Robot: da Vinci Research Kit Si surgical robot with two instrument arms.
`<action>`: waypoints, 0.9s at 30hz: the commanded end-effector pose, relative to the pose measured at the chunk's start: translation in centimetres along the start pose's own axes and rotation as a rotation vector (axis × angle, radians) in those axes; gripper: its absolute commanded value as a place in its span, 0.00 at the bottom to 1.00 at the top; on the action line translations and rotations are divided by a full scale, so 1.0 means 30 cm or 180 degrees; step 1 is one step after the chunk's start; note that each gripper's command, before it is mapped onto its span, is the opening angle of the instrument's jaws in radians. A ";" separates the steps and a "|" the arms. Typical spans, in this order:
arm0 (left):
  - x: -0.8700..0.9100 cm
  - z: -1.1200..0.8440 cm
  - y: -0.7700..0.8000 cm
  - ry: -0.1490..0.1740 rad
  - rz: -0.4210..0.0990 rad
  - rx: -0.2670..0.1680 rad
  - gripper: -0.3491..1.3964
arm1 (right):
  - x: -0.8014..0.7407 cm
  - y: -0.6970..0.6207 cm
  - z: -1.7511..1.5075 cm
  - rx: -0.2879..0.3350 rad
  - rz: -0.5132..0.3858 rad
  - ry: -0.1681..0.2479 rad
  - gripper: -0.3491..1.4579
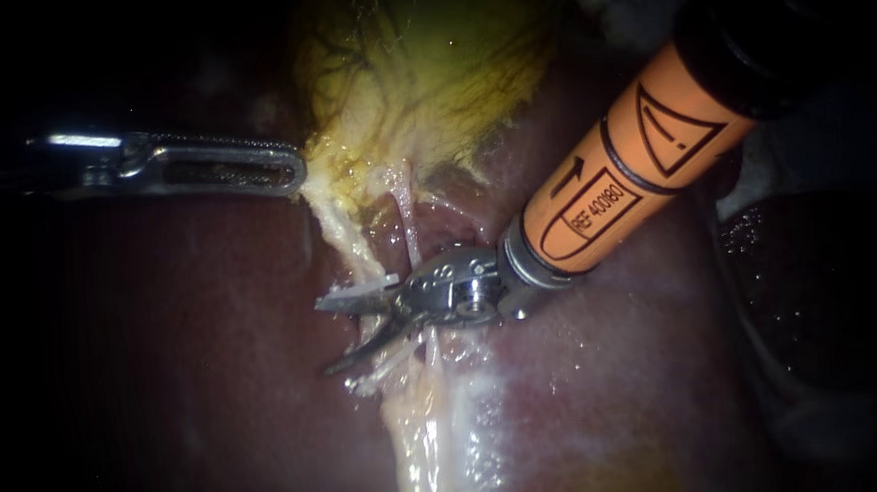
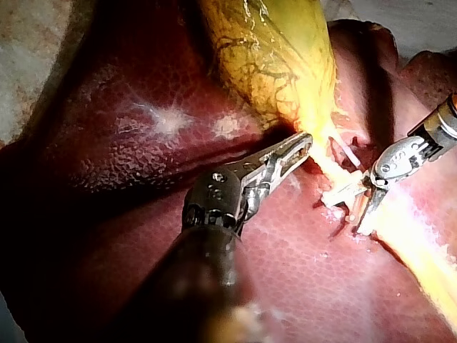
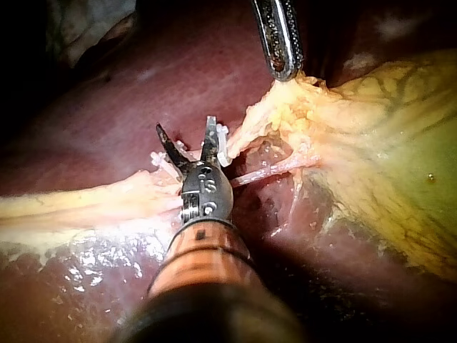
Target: Go to the cutting position left tube
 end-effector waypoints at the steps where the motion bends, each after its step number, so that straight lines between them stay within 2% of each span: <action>1: 0.0000 0.0000 0.0000 0.0000 0.0000 0.0000 0.00 | 0.0005 -0.0004 0.000 0.0005 -0.0001 0.0000 0.70; 8: 0.0000 -0.0004 0.0002 0.0001 0.0001 0.0004 0.00 | 0.0058 -0.0042 -0.005 0.0105 0.0022 0.0018 0.75; 16: -0.0016 -0.0028 0.0010 0.0010 -0.0006 0.0024 0.00 | 0.0115 -0.0091 -0.019 0.0246 0.0054 0.0044 0.77; 19: -0.0017 -0.0032 0.0012 0.0014 -0.0006 0.0036 0.00 | 0.0119 -0.0093 -0.024 0.0312 0.0095 0.0041 0.77; 21: -0.0017 -0.0033 0.0012 0.0014 -0.0006 0.0036 0.00 | 0.0114 -0.0091 -0.026 0.0427 0.0108 0.0026 0.77; 27: -0.0017 -0.0037 0.0012 0.0014 -0.0006 0.0037 0.00 | 0.0070 -0.0071 -0.031 0.0526 0.0212 0.0000 0.76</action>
